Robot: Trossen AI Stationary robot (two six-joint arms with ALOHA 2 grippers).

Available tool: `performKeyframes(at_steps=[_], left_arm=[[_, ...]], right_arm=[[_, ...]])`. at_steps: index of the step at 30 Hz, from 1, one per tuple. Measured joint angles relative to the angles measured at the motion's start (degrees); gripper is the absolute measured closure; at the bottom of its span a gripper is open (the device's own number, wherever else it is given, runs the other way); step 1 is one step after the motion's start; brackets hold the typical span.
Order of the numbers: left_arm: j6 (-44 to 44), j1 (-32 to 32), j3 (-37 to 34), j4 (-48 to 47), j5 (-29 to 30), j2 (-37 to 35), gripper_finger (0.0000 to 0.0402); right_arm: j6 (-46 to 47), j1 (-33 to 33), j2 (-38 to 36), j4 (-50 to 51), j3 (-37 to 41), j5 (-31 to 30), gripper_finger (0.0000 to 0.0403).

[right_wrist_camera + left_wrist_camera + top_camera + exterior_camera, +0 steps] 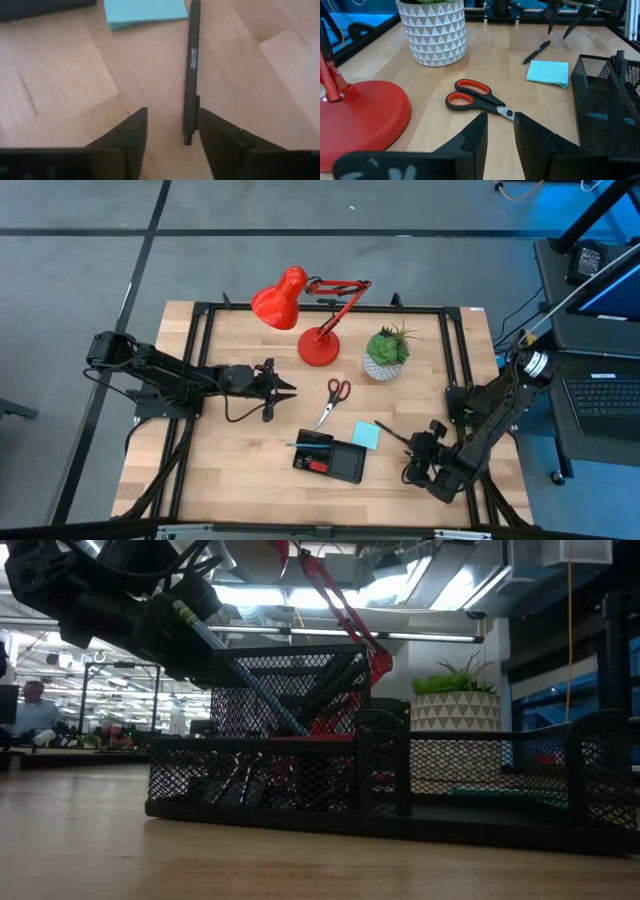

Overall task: Pick and place office supplies into organizer
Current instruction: Put the black pen into the black desk organizer

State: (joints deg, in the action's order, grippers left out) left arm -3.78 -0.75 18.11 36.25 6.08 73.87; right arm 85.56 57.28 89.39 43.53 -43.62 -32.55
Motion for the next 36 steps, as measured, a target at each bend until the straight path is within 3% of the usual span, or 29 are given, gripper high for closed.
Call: performKeyframes(at_steps=[6,10,12,16,23,36], left_arm=[[-1.46,0.0,0.0,-0.25,0.01,0.0,0.0313],[-1.48,0.0,0.0,-0.45,0.01,0.0,0.0313],[-1.48,0.0,0.0,-0.45,0.01,0.0,0.0313],[-1.09,0.0,0.0,-0.5,0.01,0.0,0.0313],[-0.98,0.0,0.0,-0.5,0.03,0.0,0.0313],[-1.0,0.0,0.0,-0.57,0.03,0.0,0.0313]], right_arm=[[2.75,1.13,0.41,0.74,0.02,-0.56,0.0152],[5.76,4.87,0.41,3.8,0.02,-10.24,0.0133],[8.45,7.31,0.41,5.58,0.02,-13.12,0.013],[10.58,9.77,1.55,5.86,0.02,-13.38,0.0131],[13.44,9.79,9.59,5.74,0.02,-13.56,0.013],[35.45,14.64,22.94,6.62,-0.15,-18.06,0.0131]])
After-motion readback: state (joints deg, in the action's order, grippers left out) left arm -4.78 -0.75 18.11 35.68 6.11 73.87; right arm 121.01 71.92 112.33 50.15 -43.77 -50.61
